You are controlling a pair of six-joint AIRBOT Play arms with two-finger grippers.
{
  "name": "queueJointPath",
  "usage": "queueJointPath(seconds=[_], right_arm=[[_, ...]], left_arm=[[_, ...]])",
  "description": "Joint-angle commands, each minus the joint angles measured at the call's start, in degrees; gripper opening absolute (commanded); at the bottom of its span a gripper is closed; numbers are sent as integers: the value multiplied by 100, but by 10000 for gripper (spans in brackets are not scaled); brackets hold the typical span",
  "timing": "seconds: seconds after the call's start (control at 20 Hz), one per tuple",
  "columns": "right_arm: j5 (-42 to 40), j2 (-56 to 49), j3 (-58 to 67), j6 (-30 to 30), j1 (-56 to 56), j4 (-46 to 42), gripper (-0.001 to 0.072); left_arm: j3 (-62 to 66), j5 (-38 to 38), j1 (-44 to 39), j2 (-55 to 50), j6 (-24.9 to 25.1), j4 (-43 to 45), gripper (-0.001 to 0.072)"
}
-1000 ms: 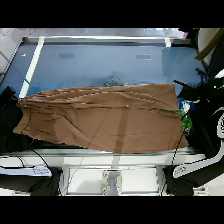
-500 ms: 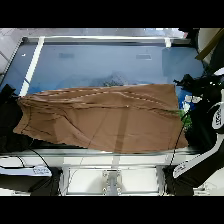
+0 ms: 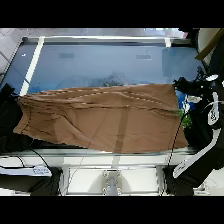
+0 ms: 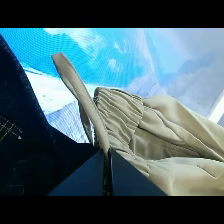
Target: Fold the clothes and pants, and hang the long-sleeved shirts on hangers.
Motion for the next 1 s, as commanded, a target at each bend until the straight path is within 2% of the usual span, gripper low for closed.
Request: queueJointPath(seconds=[0.0,0.3,0.45,0.55,0.75,0.85,0.95], right_arm=[[-195,-37,4,-111,-2,129,389],[-153,-68,4,-505,153,476,387],[-140,-87,4,-505,236,479,355],[-48,-87,4,-496,234,522,19],[-46,142,26,-494,155,584,12],[4,407,223,-461,46,579,12],[17,643,535,-317,-61,564,12]], left_arm=[[-2,13,-2,-26,4,0,27],[-2,13,-2,-122,4,2,27],[-2,33,-2,-122,26,0,27],[-2,79,-2,-120,26,0,27],[4,271,-2,-68,170,-179,27],[4,511,-2,26,778,-911,27],[4,892,-2,107,1419,-2105,27]])
